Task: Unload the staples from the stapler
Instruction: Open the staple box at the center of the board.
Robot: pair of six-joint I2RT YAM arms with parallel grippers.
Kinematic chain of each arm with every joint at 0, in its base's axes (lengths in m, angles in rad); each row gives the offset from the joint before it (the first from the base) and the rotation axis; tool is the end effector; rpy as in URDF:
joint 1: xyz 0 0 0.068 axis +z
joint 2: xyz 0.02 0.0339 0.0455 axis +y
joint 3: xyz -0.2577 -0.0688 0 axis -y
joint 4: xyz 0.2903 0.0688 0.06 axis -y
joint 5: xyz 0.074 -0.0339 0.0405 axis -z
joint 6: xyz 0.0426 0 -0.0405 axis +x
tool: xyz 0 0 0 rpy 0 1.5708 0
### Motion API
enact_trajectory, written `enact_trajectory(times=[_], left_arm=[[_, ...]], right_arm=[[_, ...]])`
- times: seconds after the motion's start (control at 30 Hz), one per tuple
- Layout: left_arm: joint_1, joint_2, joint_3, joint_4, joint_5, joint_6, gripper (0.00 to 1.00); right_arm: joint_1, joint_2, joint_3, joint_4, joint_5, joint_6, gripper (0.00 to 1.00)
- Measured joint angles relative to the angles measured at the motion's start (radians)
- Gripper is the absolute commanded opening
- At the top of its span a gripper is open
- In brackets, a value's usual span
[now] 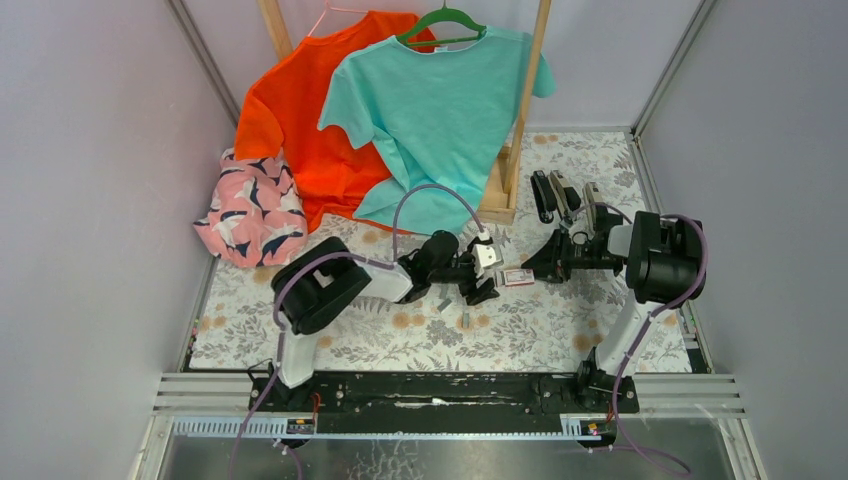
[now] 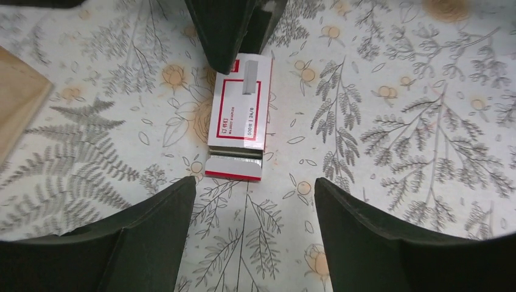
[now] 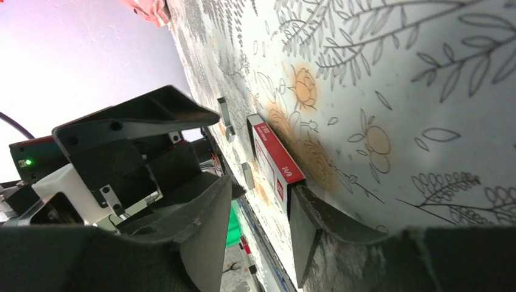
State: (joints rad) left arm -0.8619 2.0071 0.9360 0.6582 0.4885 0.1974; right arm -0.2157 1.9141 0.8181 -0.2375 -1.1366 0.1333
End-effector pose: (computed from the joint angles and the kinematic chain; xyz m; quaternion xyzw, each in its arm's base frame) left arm 0.2601 -0.3340 0.0762 0.5245 0.6341 -0.3645 0.4358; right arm 0.3154 -0.0295 0.0361 0.0826 0.8352 0.5299 0.1217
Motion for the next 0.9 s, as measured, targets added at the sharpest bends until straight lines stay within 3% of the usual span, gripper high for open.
enact_trajectory(times=[0.3, 0.5, 0.9], left_arm=[[0.044, -0.137, -0.116, 0.037, 0.02, 0.072, 0.85], [0.027, -0.08, -0.114, 0.054, 0.016, 0.086, 0.86], [-0.02, 0.039, 0.017, 0.019, -0.063, 0.087, 0.76]], right_arm=[[-0.003, 0.041, 0.092, -0.2, -0.061, -0.204, 0.45], [-0.003, 0.045, 0.092, -0.232, -0.063, -0.24, 0.44], [-0.003, 0.103, 0.111, -0.308, -0.081, -0.315, 0.41]])
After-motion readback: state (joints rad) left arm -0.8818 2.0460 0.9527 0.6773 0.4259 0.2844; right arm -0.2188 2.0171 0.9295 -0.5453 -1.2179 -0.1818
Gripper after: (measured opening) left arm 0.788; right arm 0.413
